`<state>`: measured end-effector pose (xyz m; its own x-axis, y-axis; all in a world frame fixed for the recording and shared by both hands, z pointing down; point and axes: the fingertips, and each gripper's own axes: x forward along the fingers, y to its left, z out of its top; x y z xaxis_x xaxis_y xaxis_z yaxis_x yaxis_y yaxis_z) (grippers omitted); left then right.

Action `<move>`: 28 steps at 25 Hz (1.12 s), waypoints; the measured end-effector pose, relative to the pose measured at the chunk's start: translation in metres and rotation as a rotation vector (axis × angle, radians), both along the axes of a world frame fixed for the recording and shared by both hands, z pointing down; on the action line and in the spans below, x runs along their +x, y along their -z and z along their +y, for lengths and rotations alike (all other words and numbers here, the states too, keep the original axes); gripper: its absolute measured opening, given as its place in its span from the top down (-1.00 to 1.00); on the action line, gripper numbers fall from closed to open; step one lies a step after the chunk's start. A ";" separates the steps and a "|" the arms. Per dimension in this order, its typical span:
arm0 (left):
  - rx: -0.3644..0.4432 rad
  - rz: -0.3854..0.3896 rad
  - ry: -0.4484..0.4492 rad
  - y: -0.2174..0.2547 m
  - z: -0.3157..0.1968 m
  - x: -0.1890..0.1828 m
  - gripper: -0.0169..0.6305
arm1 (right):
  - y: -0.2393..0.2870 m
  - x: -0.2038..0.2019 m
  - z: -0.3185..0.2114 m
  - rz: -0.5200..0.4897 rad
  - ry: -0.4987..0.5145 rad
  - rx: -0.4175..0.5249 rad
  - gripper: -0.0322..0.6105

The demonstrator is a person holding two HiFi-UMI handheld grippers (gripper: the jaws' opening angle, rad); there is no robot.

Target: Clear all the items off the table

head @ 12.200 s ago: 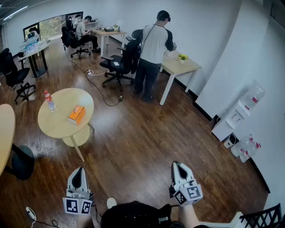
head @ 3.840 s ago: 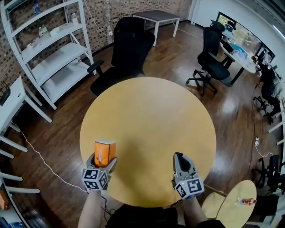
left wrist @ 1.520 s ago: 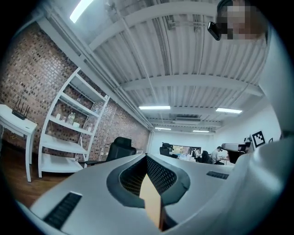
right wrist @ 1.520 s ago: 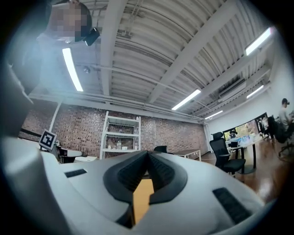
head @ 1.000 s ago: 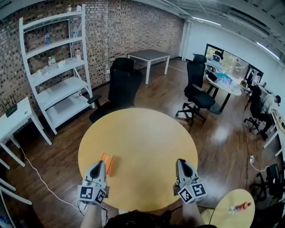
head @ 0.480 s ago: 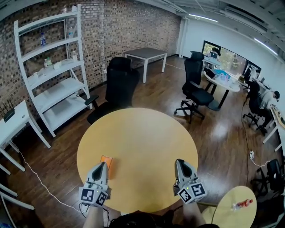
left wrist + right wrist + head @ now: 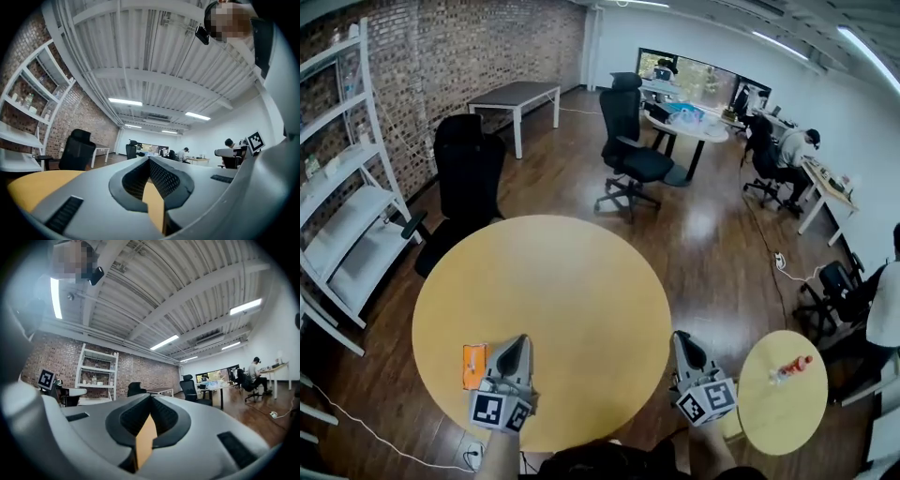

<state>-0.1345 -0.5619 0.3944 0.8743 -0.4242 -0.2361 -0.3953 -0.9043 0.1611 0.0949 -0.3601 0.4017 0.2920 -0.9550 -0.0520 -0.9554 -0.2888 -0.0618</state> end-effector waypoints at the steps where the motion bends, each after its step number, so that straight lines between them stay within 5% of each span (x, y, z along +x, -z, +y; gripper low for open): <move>1: -0.006 0.003 -0.035 -0.002 0.006 0.013 0.95 | 0.001 0.006 0.013 0.004 -0.037 -0.005 0.89; 7: 0.006 -0.002 -0.242 0.005 0.067 0.090 0.95 | 0.010 0.044 0.117 0.003 -0.274 0.044 0.89; 16: 0.023 -0.013 -0.379 0.012 0.179 0.161 0.95 | -0.004 0.094 0.260 0.012 -0.459 0.085 0.89; 22: 0.020 0.029 -0.527 0.025 0.288 0.226 0.95 | 0.001 0.099 0.403 0.061 -0.637 0.089 0.89; 28: 0.035 0.019 -0.769 0.020 0.383 0.303 0.95 | -0.007 0.084 0.535 0.037 -0.916 0.077 0.89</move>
